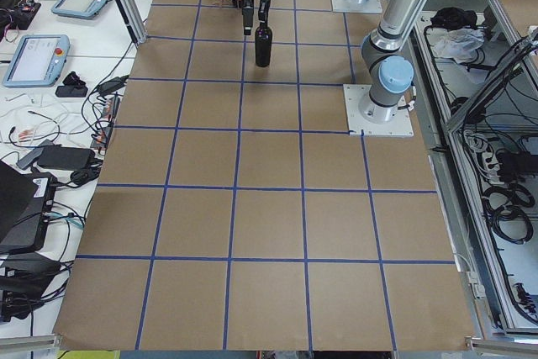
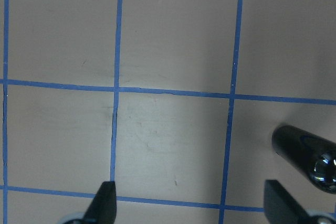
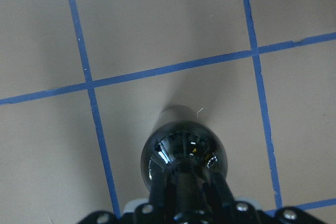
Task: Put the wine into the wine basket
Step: 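Lift the bottle with the right gripper and carry it to the wire rack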
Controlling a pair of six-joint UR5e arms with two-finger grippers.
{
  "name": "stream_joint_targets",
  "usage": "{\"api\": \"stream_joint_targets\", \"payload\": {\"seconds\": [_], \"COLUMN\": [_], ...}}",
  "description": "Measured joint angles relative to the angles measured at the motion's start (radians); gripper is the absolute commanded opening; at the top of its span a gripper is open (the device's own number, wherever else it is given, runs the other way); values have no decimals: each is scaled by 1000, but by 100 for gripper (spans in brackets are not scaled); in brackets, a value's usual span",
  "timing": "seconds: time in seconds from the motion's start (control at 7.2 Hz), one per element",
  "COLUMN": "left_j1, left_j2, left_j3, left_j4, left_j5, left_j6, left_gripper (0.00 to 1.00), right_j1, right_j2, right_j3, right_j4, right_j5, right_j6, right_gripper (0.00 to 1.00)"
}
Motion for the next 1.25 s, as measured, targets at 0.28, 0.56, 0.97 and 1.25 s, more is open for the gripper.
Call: {"api": "stream_joint_targets", "payload": {"seconds": [0.28,0.56,0.97,1.25], "left_j1": [-2,-3,-4,-3], "left_j2": [0,0,0,0], "left_j3": [0,0,0,-1], "left_j4": [0,0,1,1], "left_j5": [-2,-4,-5,-6], "left_j6": [0,0,0,0], "left_gripper": [100,100,100,100], "right_j1": [-62,-181,-380,-485], "right_j2": [-51,-150,-288,-350], "right_j3": [-1,0,2,2], "right_j4": [17,130,318,397], "right_j5": [18,60,70,59], "right_j6": [-31,-174,-411,-577], "right_gripper": [0,0,0,0]}}
